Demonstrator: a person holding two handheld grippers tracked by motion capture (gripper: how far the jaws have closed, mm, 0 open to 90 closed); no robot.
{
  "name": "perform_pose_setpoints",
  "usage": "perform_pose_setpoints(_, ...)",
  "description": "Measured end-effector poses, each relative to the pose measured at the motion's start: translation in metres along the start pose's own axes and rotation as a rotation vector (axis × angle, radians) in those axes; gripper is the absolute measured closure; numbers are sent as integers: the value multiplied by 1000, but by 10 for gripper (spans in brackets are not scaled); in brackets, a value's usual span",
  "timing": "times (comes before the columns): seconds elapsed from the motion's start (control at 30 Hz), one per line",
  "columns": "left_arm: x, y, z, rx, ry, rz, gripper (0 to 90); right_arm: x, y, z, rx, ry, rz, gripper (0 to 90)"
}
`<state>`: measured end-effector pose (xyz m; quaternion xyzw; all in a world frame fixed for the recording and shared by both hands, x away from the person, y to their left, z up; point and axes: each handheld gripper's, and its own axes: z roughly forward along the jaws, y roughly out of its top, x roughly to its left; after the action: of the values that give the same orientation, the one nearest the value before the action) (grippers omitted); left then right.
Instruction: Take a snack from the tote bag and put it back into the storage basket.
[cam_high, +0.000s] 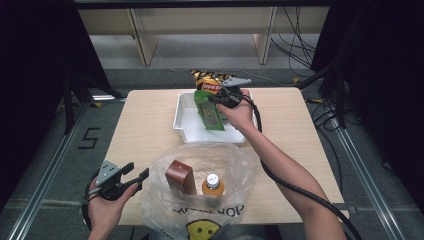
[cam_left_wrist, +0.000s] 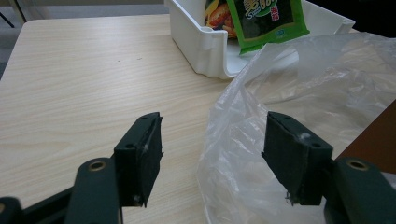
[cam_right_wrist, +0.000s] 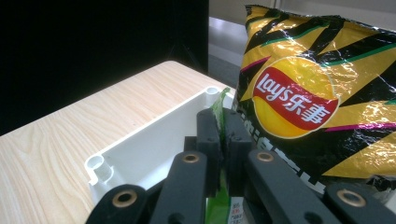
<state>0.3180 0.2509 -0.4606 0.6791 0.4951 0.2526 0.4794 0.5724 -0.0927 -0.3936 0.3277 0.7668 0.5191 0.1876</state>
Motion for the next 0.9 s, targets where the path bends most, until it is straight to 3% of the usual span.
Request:
perform_pose_setpoints(0.5, 0, 0, 0, 0, 0, 0, 368, -4, -7, 2, 26, -17, -2, 861)
perform_pose_setpoints(0.53, 0, 0, 0, -1, 0, 0, 368, -7, -7, 2, 32, -13, -29, 860)
perform_pose_setpoints(0.9, 0, 0, 0, 2, -2, -2, 368, -15, -19, -2, 109, -30, -23, 866)
